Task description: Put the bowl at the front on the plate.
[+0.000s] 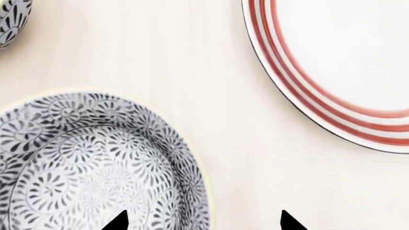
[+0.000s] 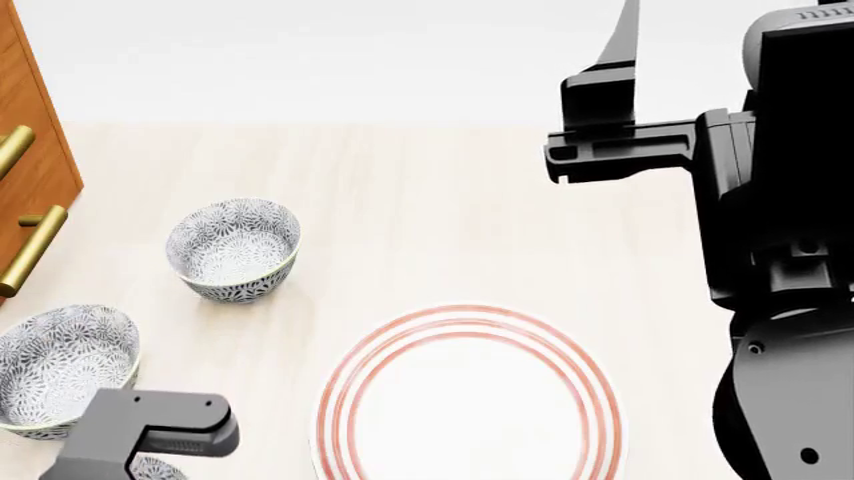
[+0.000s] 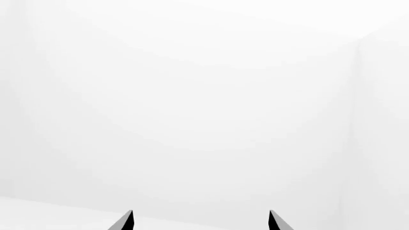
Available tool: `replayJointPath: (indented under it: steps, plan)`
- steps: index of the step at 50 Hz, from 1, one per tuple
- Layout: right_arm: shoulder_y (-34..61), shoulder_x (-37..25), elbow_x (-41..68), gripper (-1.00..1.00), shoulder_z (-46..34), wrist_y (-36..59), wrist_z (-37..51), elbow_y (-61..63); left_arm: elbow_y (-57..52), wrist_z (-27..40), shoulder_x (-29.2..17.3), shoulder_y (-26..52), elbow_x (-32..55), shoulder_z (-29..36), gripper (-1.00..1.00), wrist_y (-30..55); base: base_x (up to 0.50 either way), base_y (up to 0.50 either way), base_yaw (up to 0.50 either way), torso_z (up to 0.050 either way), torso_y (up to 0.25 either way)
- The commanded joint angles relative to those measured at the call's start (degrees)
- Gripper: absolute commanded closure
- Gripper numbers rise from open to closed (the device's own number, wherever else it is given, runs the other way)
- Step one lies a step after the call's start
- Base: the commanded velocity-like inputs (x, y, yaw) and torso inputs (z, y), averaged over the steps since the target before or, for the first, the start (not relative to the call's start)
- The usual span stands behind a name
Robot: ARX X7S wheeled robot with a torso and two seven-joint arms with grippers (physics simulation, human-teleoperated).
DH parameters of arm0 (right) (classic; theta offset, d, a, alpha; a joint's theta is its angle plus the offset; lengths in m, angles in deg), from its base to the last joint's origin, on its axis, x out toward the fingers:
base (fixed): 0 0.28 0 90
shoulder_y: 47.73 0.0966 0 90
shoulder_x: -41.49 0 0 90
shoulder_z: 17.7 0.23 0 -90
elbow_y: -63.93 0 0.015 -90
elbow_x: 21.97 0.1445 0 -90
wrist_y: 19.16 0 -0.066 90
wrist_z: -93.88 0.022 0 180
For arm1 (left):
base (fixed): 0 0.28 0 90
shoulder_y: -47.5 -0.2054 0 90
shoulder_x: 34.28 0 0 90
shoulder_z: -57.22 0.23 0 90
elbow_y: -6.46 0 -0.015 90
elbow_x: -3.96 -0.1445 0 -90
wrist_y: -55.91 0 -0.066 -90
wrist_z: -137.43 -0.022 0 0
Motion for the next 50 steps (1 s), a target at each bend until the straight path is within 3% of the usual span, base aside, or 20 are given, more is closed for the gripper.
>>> replayJointPath:
  steps: [1, 26, 27, 44, 50]
  plan:
    - [0.0, -0.3, 0.0, -1.0, -0.2, -0.1, 0.2, 0.0, 0.3, -0.4, -0.4, -0.6, 0.1, 0.8, -1.0, -0.9, 0.0, 0.0, 0.0, 0.0, 0.0]
    - [-0.6, -0.9, -0.2, -1.0, -0.7, -0.6, 0.5, 0.2, 0.8, -2.3, -1.3, -1.4, -1.1, 1.8, -1.0, -2.3, 0.0, 0.0, 0.0, 0.0, 0.0]
    - [-0.6, -0.9, -0.2, -1.0, -0.6, -0.6, 0.5, 0.3, 0.5, -2.1, -1.5, -1.5, -1.6, 1.8, 1.0, -2.5, 0.0, 0.0, 0.0, 0.0, 0.0]
    - [-1.0, -1.0, 0.1, -1.0, -0.3, -1.0, 0.8, 0.3, -1.9, -7.0, -1.7, -1.2, -5.2, 1.6, 1.0, -1.6, 0.0, 0.0, 0.0, 0.0, 0.0]
    - [-0.9, -1.1, 0.2, -1.0, -0.4, -0.8, 0.9, 0.4, -3.5, -10.2, -2.0, -1.0, -12.2, 1.4, 1.0, -1.4, 0.0, 0.0, 0.0, 0.0, 0.0]
